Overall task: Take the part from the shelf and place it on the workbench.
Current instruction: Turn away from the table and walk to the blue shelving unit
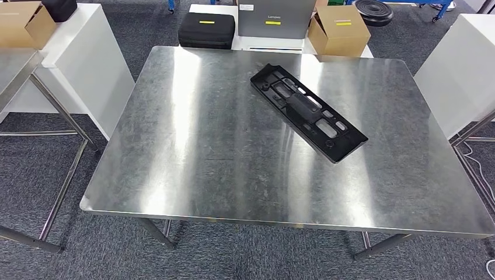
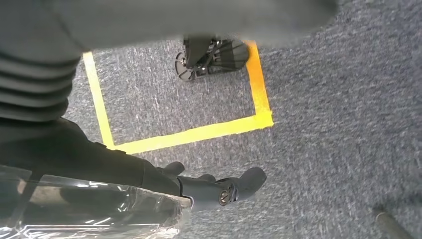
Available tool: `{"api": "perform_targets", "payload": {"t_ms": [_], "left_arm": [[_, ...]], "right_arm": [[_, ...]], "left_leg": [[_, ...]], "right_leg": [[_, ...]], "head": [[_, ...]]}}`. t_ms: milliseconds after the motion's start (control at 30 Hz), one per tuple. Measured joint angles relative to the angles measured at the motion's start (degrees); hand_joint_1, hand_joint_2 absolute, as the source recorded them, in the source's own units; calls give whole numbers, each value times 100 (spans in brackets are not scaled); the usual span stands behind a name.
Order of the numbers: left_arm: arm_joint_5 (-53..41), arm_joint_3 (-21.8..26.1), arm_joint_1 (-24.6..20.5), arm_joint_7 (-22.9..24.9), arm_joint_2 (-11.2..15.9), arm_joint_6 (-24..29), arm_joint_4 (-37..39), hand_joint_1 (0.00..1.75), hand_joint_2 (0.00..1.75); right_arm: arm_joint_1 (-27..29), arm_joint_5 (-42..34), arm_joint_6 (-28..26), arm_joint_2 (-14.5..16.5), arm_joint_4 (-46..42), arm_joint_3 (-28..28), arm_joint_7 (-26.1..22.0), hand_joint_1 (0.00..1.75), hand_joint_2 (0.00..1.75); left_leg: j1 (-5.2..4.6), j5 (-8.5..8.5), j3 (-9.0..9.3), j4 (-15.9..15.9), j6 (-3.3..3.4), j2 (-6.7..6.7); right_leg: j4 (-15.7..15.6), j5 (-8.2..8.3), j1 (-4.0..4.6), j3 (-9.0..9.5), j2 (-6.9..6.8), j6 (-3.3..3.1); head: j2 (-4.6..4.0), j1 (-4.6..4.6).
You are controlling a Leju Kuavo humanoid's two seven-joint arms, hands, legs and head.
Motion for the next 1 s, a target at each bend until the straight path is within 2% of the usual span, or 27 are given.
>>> {"api": "perform_targets", "payload": {"t_ms": [67, 133, 167, 233, 267, 300, 333, 367, 433, 467, 533, 600, 633, 667, 700, 733, 767, 800, 833, 867, 933, 967, 1000], "left_arm": [[-8, -1, 0, 54, 0, 3, 0, 0, 0], [-20, -1, -1, 70, -4, 1, 0, 0, 0], [-25, -1, 0, 71, -7, -5, 0, 0, 0], [-27, -2, 1, 71, -8, -19, 0, 0, 0], [-26, -2, 3, 72, -8, -26, 0, 0, 0], [-25, -2, 4, 76, -8, -30, 0, 0, 0], [-25, -2, 4, 82, -8, -34, 0, 0, 0], [-24, -2, 5, 90, -8, -37, 0, 0, 0], [-23, -2, 3, 101, -9, -39, -3, 0, 0], [-23, -2, 2, 104, -8, -40, -4, 0, 0], [-23, -2, 2, 107, -3, -42, -8, 0, 0], [-23, -2, 4, 107, 6, -41, -8, 0, 0], [-22, -2, 5, 112, 11, -36, -8, 0, 0], [-21, -2, 6, 120, 16, -26, -8, 0, 0], [-19, -2, 5, 134, 19, -10, -9, 0, 0], [-17, -2, 5, 152, 20, 14, -9, 0, 0], [-14, -2, 5, 168, 21, 47, -9, 0, 0], [-12, -2, 5, 184, 22, 80, -9, 0, 0], [-10, -2, 6, 194, 23, 116, -9, 0, 0], [-8, -2, 6, 202, 23, 145, -9, 0, 0], [-10, -2, 0, 206, 21, 175, -10, 0, 0], [-13, -2, -3, 204, 18, 182, -11, 0, 0], [-15, -2, -5, 202, 14, 191, -12, 0, 0]], "right_arm": [[-11, 14, 8, 26, 11, 26, -1, 0, 0], [-20, 33, 26, 49, 24, 57, 1, 0, 0], [-22, 48, 36, 58, 33, 76, 2, 0, 0], [-11, 85, 41, 70, 49, 111, 5, 0, 0], [0, 99, 40, 75, 56, 127, 10, 0, 0], [9, 112, 38, 82, 61, 142, 16, 0, 0], [13, 119, 37, 87, 66, 151, 23, 0, 0], [11, 124, 36, 91, 70, 160, 29, 0, 0], [1, 128, 34, 95, 73, 175, 34, 0, 0], [-2, 128, 33, 101, 75, 184, 35, 0, 0], [-2, 128, 31, 114, 80, 201, 36, 0, 0], [-2, 143, 22, 134, 89, 215, 37, 0, 0], [-6, 158, 12, 144, 93, 228, 38, 0, 0], [-9, 182, 1, 154, 98, 243, 43, 0, 0], [-11, 205, -8, 163, 101, 261, 49, 0, 0], [-11, 231, -13, 166, 101, 279, 58, 0, 0], [-9, 264, -13, 169, 101, 297, 78, 0, 0], [-7, 291, -11, 175, 101, 318, 101, 0, 0], [-8, 319, -8, 179, 101, 341, 126, 0, 0], [-11, 341, -4, 183, 101, 367, 150, 0, 0], [-27, 368, 13, 189, 101, 415, 181, 0, 0], [-39, 382, 26, 189, 101, 433, 194, 0, 0], [-49, 393, 40, 187, 101, 447, 208, 0, 0]], "left_leg": [[8, 29, 14, -32, 40, 1], [30, 80, 35, -89, 101, 15], [39, 104, 38, -114, 130, 25], [11, 128, 8, -112, 160, 37], [-9, 140, -8, -110, 167, 38], [-30, 155, -23, -108, 172, 35], [-50, 169, -34, -107, 170, 29], [-68, 182, -41, -106, 162, 23], [-94, 210, -47, -101, 130, 17], [-102, 223, -49, -95, 108, 17], [-104, 256, -55, -92, 50, 20], [-94, 252, -88, -66, -21, 18], [-78, 147, -134, 25, -68, 16], [-53, -44, -214, 218, -117, 14], [-10, -307, -330, 529, -174, 14], [35, -571, -460, 906, -228, 17], [84, -764, -565, 1253, -279, 18], [131, -857, -596, 1463, -327, 23], [176, -834, -504, 1444, -370, 30], [219, -723, -293, 1200, -412, 37], [273, -482, 286, 375, -480, 42], [282, -416, 479, 56, -469, 28], [277, -397, 579, -128, -446, 18]], "right_leg": [[6, 2, -12, 2, 0, 22], [251, -166, -11, -104, 0, -24], [565, -345, -6, -242, 1, -75], [1405, -747, 29, -602, 4, -170], [1722, -873, 56, -729, 5, -186], [1817, -904, 88, -743, 6, -186], [1666, -845, 125, -629, 6, -179], [1291, -720, 156, -401, 6, -178], [467, -464, 224, 61, 16, -247], [229, -378, 251, 178, 21, -298], [144, -294, 296, 180, 25, -388], [116, -221, 243, 154, 13, -467], [102, -174, 208, 128, 2, -518], [88, -128, 170, 99, -9, -561], [88, -86, 161, 52, -18, -591], [90, -47, 159, -6, -21, -608], [92, -8, 155, -62, -24, -597], [98, 35, 145, -125, -28, -578], [106, 73, 128, -178, -32, -549], [121, 105, 105, -227, -34, -518], [172, 149, 79, -303, -33, -453], [202, 158, 92, -338, -32, -420], [224, 154, 120, -373, -31, -400]], "head": [[0, 1], [0, 10], [0, 17], [0, 27], [0, 26], [0, 28], [0, 28], [0, 28], [0, 21], [0, 17], [0, 5], [0, 3], [0, -1], [0, -12], [0, -20], [0, -32], [0, -34], [0, -33], [0, -34], [0, -34], [0, -40], [0, -33], [0, -23]]}}
